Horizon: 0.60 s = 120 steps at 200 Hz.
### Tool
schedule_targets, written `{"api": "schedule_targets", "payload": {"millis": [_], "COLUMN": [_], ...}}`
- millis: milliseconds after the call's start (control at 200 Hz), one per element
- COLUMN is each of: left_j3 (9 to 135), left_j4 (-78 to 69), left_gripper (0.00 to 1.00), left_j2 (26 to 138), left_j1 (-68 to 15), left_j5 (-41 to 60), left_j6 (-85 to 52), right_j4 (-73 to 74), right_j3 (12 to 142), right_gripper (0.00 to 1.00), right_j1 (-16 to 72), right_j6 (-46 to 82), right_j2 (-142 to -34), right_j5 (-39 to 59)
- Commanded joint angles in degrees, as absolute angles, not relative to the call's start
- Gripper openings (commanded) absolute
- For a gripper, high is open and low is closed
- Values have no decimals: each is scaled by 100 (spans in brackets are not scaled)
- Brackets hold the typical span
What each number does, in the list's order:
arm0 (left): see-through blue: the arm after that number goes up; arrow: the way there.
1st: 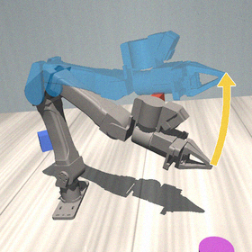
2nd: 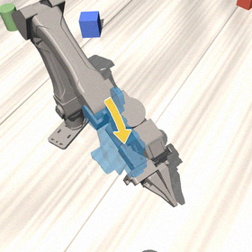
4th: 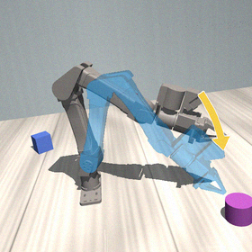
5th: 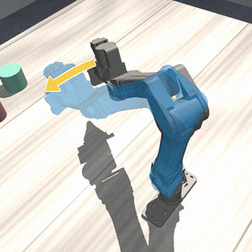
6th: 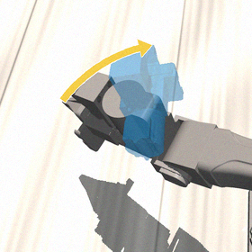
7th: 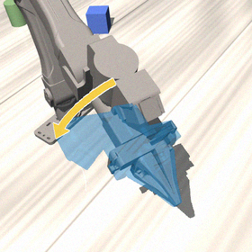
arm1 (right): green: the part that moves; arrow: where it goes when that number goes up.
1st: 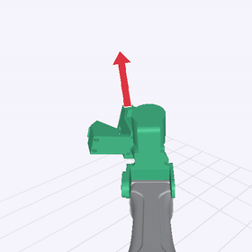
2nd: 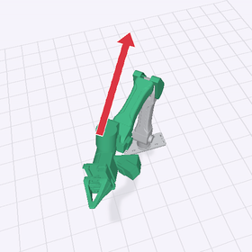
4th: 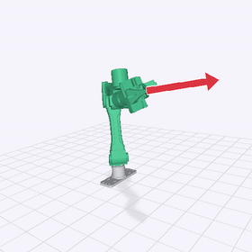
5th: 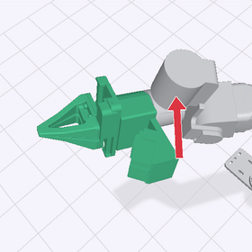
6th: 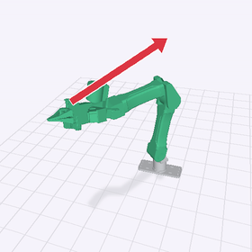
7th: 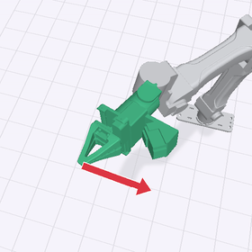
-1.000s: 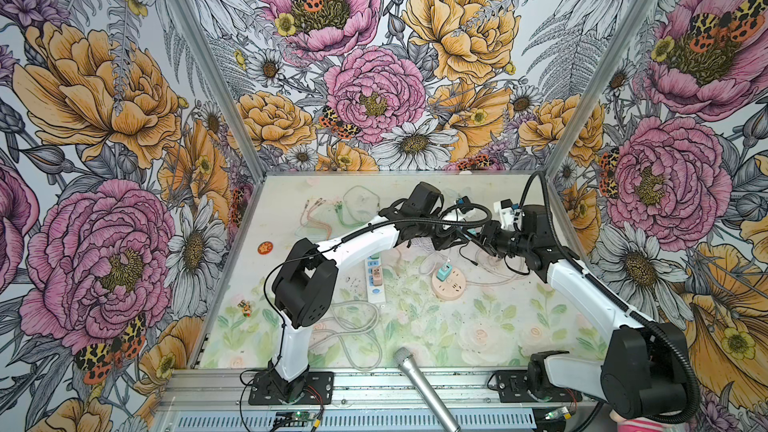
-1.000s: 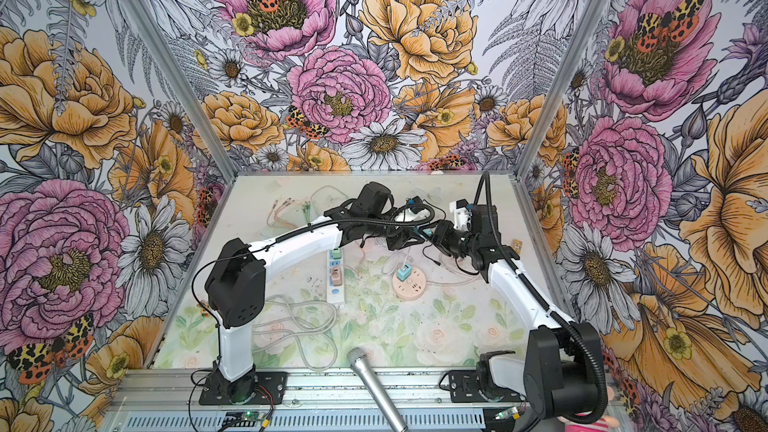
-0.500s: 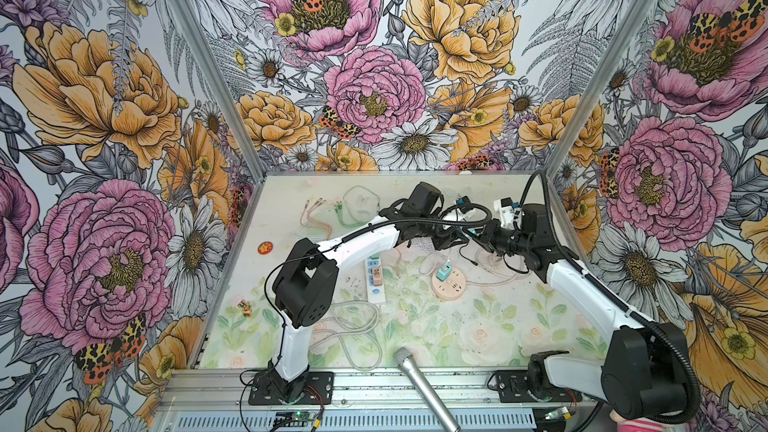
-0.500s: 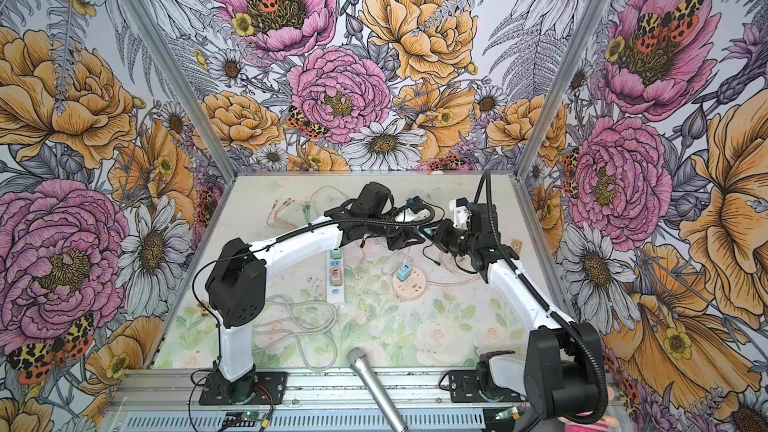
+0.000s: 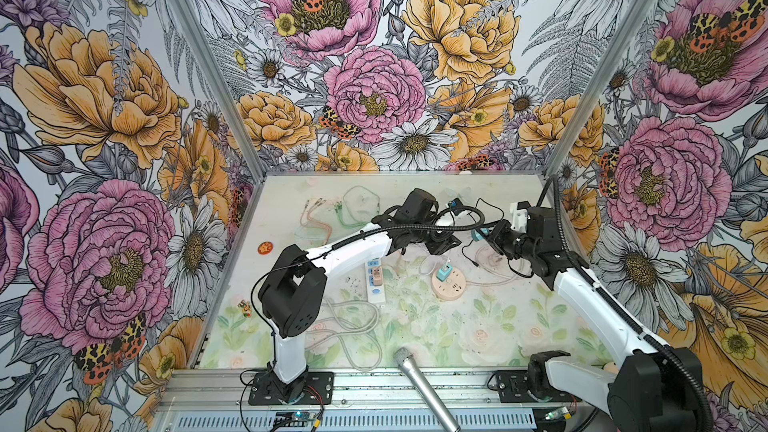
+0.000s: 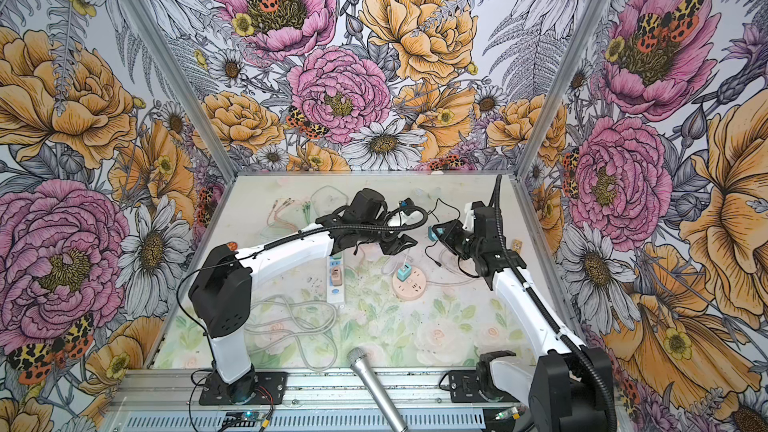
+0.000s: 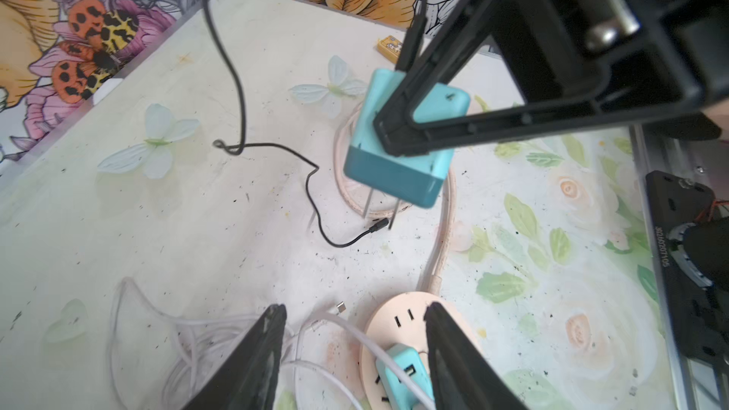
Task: Insert the plug
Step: 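Carry the teal charger toward the pink socket with the right gripper while the left withdraws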
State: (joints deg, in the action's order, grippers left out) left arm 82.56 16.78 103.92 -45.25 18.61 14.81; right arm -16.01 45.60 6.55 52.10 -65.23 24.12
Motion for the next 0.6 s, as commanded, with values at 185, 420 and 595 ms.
{"api": "schedule_targets", "payload": {"millis": [185, 420, 595], "left_j3": [7445, 7398, 7255], "left_j4": [2109, 2834, 2956], "left_gripper": [55, 54, 54], "left_j2": [9176, 9083, 9061], "left_j1": [-4506, -4504, -4502], "left_j5": [741, -100, -194], "left_j6": [472, -110, -415], "right_j4": [-2874, -3686, -4013], "right_j3": [4714, 4654, 4778], "right_gripper": [0, 0, 0], "right_j1": [1460, 2634, 3416], "right_j6": [5541, 6355, 7105], "right_j2": [-6098, -5957, -6372], "right_j5": [548, -1182, -2141]}}
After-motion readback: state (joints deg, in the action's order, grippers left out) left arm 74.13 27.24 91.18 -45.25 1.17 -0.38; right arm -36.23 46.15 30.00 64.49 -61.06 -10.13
